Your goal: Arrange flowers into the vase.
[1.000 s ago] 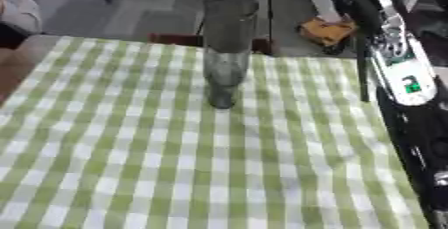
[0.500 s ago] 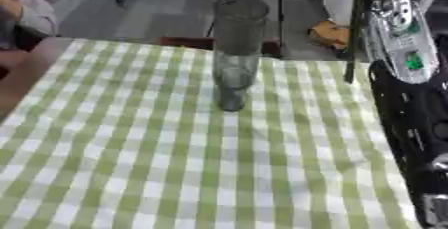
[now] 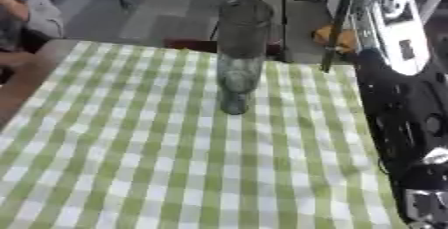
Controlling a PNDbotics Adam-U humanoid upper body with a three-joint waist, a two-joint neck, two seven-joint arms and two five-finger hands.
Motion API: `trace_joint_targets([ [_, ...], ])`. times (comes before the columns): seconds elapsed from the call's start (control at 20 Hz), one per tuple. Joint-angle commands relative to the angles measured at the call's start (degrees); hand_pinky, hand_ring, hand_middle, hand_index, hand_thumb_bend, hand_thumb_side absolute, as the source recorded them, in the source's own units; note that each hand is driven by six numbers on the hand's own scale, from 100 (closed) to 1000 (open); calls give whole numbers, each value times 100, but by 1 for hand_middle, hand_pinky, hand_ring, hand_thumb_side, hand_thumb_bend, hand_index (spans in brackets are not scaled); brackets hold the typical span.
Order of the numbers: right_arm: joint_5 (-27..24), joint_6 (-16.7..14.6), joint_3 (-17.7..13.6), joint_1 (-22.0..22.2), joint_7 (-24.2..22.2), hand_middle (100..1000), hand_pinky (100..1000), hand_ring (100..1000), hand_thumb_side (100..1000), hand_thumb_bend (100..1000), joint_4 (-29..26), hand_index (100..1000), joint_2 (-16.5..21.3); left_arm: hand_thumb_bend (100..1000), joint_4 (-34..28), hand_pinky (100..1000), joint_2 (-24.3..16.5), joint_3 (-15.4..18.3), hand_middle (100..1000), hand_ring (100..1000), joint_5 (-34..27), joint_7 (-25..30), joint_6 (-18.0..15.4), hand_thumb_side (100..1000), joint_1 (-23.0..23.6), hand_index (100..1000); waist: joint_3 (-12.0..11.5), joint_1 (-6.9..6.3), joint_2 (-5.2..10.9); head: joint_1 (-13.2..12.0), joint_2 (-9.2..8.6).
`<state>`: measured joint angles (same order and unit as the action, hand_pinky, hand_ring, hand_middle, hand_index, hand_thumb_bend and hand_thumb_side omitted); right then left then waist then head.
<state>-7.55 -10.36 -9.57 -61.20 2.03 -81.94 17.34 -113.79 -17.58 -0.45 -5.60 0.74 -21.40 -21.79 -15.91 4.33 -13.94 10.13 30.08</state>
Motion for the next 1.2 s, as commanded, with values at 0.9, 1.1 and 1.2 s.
trace_joint_targets([
  [0.9, -829, -1791, -188, -817, 300, 100, 100, 100, 645, 100, -231, 121, -325, 100, -80, 660, -28, -80, 909, 857, -112, 169, -25, 863, -167, 989, -219, -54, -29, 183, -133],
  [1.1, -698, -2158, -214, -996, 348, 100, 100, 100, 645, 100, -153, 122, -449, 100, -80, 660, -28, -98, 910, 857, -135, 195, -51, 864, -231, 989, -262, -46, -109, 258, -198],
  [1.2, -654, -2354, -199, -1073, 349, 100, 100, 100, 647, 100, -43, 122, -484, 100, -80, 660, -27, -103, 910, 857, -140, 207, -53, 864, -244, 989, -280, -36, -143, 296, -227],
])
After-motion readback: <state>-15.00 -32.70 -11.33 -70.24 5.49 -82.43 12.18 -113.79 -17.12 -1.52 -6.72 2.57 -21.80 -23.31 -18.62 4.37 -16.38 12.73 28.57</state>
